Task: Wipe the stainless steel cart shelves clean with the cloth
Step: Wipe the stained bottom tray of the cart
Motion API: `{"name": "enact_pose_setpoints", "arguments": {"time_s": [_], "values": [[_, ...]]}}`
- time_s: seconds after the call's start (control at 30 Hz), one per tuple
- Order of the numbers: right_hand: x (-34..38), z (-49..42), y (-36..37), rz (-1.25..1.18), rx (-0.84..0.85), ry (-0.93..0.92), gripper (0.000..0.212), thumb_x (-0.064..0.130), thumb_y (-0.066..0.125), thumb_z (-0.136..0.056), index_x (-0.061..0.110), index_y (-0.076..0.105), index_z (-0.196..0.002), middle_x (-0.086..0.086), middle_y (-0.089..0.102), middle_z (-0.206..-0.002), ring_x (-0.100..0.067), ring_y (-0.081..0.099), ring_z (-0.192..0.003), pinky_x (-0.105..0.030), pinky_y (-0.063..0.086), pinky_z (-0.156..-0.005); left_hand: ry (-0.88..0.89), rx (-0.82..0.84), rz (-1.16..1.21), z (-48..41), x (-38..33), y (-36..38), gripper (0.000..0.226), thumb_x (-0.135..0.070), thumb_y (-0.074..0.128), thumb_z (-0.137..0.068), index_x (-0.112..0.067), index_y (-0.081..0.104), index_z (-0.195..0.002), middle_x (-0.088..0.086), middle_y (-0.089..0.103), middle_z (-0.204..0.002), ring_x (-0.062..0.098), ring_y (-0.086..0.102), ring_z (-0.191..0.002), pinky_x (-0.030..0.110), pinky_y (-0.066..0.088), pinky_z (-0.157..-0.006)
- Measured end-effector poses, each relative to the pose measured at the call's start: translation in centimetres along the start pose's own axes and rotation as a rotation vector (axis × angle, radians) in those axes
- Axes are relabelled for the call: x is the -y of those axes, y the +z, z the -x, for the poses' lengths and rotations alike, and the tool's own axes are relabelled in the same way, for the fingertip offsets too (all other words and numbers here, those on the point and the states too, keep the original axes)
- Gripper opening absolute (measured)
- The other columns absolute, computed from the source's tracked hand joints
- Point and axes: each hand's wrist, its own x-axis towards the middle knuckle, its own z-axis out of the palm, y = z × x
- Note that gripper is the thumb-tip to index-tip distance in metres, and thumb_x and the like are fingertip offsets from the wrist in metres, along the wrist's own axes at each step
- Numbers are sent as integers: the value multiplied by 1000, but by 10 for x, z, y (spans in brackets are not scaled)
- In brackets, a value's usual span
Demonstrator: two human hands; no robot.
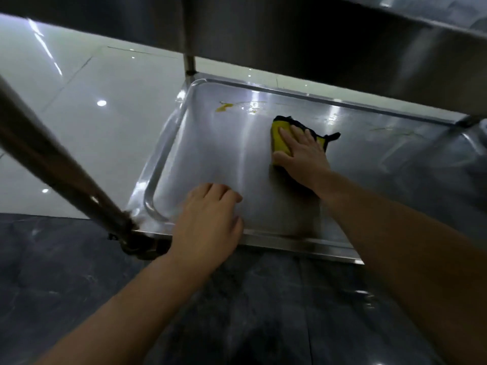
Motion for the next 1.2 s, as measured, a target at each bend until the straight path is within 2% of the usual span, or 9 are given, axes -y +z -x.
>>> {"name": "enact_pose_setpoints", "arguments": {"time_s": [0.13, 0.27, 0.43, 0.57, 0.63, 0.77, 0.93, 1.2], "values": [[-86, 23, -18, 7, -19, 149, 64, 49, 37, -97, 34, 9, -152, 3, -1, -161, -25, -3, -148, -44, 0, -119, 213, 65, -91, -39, -49, 13, 32, -28, 58, -67, -14, 69, -93, 6, 66, -94, 31, 60, -91, 39, 49, -75], [-184, 57, -37, 7, -28, 344, 64, 48, 37, -97, 32, 9, -153, 0, -1, -161, -29, -2, -147, -45, 1, -118, 419, 90, -137, -73, -104, 28, 39, -33, 43, -71, -12, 69, -91, 5, 65, -95, 29, 59, -93, 37, 47, -77], [-288, 104, -61, -32, 16, 568, 65, 50, 33, -99, 29, 3, -153, -4, -6, -161, -33, -7, -146, -47, 1, -118, 557, 96, -156, -88, -152, 41, 39, -30, 40, -70, -11, 69, -89, 4, 64, -95, 27, 58, -93, 37, 45, -77], [-335, 145, -67, -37, 33, 721, 68, 49, 34, -99, 28, -1, -153, -4, -9, -161, -33, -8, -146, -47, 0, -118, 603, 167, -165, -86, -172, 54, 33, -28, 46, -67, -12, 69, -86, 5, 65, -93, 27, 60, -89, 35, 49, -72], [-335, 155, -63, -50, 32, 738, 70, 48, 37, -98, 29, -1, -153, -4, -9, -161, -33, -8, -146, -49, 1, -118, 603, 208, -166, -80, -173, 63, 31, -29, 48, -69, -12, 69, -85, 6, 66, -92, 27, 59, -87, 36, 50, -71], [-309, 162, -55, -90, 5, 745, 70, 50, 40, -96, 35, 2, -152, 0, -8, -161, -32, -9, -146, -49, 0, -117, 618, 282, -191, -72, -171, 74, 39, -34, 38, -70, -14, 68, -83, 5, 65, -91, 27, 59, -83, 36, 50, -68], [-247, 147, -44, -16, 14, 523, 72, 56, 43, -94, 37, 4, -152, 2, -7, -161, -33, -7, -146, -48, -1, -116, 593, 320, -173, -60, -165, 66, 36, -38, 39, -74, -15, 66, -81, 4, 64, -86, 27, 59, -80, 36, 51, -67], [-93, 96, -14, -14, 121, 79, 73, 66, 35, -90, 46, -4, -149, 8, -16, -159, -27, -20, -145, -53, -10, -115, 504, 320, -154, -28, -120, 32, 32, -39, 39, -78, -21, 65, -84, -1, 61, -85, 21, 59, -78, 32, 49, -67]]}}
